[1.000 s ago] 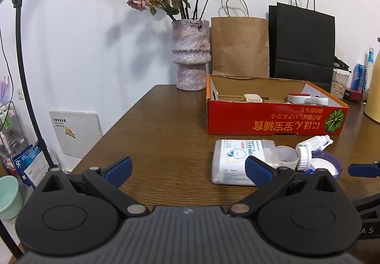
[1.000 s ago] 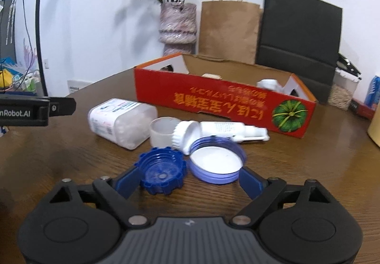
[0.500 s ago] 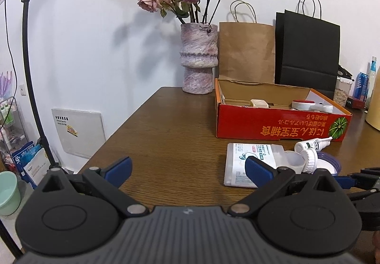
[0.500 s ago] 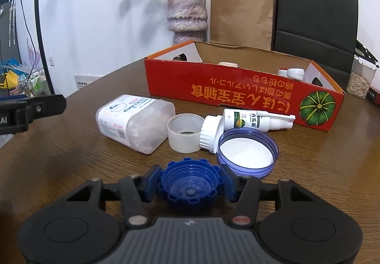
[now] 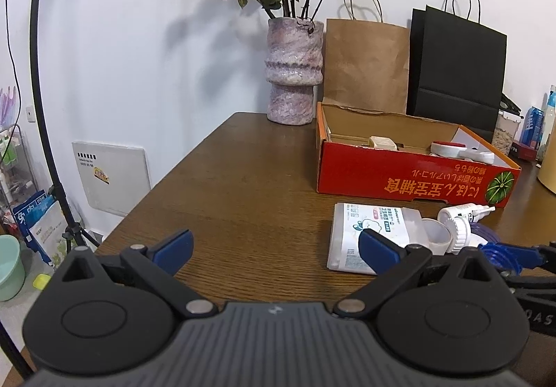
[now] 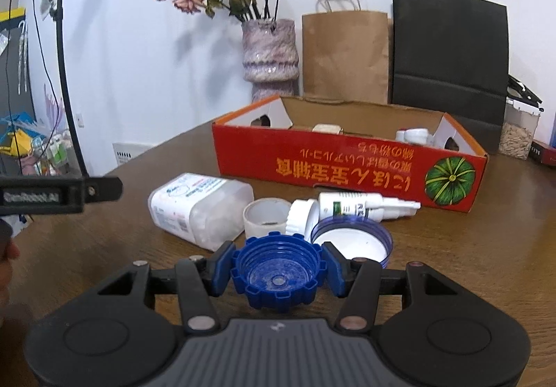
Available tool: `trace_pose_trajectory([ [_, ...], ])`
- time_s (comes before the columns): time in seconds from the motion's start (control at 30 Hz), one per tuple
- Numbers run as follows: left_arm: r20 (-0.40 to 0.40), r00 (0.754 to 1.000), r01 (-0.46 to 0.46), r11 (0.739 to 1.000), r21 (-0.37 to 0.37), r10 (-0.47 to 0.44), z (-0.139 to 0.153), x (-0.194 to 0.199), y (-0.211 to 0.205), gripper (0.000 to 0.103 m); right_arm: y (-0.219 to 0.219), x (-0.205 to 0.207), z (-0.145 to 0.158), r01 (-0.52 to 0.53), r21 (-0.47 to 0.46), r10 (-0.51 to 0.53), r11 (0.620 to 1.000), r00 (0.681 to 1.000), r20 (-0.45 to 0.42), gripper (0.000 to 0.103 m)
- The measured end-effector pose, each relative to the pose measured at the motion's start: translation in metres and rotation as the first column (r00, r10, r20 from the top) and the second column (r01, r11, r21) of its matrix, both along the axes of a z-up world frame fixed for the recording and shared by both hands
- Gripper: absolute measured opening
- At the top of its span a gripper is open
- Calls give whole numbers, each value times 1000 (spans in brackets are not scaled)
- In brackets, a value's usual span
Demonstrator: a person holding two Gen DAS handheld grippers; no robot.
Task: Organize rigid objects
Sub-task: 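Grasp the blue bottle cap with the right tool, then grasp the white plastic container with the left tool while the right tool holds the blue cap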
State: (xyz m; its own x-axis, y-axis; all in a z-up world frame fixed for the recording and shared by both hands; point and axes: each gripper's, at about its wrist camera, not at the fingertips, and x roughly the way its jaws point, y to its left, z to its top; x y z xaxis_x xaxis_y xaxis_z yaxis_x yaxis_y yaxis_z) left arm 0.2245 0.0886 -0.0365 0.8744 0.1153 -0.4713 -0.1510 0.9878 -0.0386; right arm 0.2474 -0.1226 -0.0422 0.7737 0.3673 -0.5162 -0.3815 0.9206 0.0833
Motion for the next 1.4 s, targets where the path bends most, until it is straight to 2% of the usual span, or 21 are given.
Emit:
trace_pose_trajectory([
  [0.23, 18, 999, 49, 998, 31, -50, 5, 8, -22, 103, -12, 2, 5, 47, 26, -48, 999, 998, 30, 53],
  [0.57, -24, 995, 99, 993, 58, -98, 6, 37, -51, 103, -39, 7, 7, 106, 33, -108, 994, 992, 57, 53],
  [0.83, -65, 989, 140, 988, 63, -135, -4, 56, -67, 103, -62, 15, 5, 150, 33, -152, 988, 986, 62, 53],
  [1.2, -111, 987, 120, 993, 17, -118, -20, 73, -60, 103, -78, 28, 0, 181, 6, -181, 983, 981, 68, 53],
  [1.4, -119, 987, 109, 994, 19, -106, -25, 75, -60, 103, -81, 34, -2, 181, -1, -180, 984, 982, 51, 53],
])
